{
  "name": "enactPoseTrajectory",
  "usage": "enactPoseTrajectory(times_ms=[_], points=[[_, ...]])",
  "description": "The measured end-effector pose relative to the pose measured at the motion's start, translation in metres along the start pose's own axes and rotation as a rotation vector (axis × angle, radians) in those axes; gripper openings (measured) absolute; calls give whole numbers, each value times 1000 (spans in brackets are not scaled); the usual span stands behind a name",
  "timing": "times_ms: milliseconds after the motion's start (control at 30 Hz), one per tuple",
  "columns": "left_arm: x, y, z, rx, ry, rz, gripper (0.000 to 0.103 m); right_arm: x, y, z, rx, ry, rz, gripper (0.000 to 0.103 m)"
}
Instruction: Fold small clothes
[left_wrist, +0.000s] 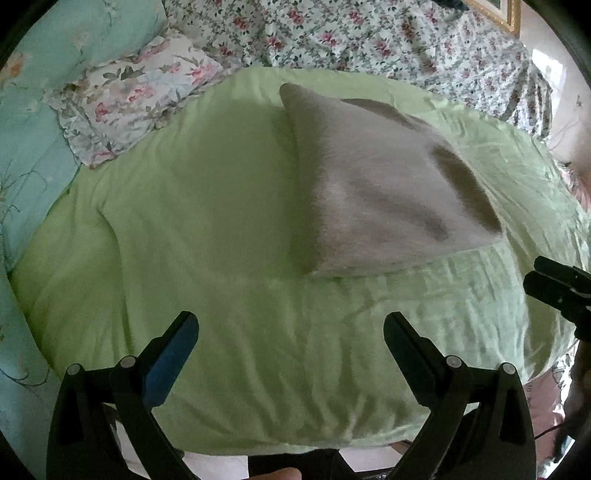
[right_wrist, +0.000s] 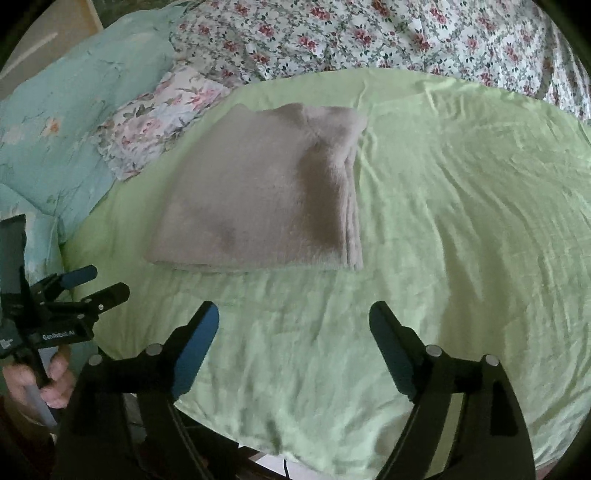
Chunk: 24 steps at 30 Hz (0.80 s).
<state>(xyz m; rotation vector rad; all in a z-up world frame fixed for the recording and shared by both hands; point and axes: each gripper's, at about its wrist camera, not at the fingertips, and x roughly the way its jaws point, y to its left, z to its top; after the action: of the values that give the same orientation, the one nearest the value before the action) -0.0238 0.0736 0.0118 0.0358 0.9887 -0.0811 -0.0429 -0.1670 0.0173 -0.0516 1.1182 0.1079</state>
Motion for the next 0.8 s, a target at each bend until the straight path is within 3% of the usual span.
enactPoseTrajectory(times_ms=[333, 800], points=[[-39, -17, 7, 52, -57, 20, 102, -30, 23, 6, -104, -32, 15, 102], [10, -13, 4, 78, 52, 116, 102, 0, 16, -1, -72, 50, -3, 102]])
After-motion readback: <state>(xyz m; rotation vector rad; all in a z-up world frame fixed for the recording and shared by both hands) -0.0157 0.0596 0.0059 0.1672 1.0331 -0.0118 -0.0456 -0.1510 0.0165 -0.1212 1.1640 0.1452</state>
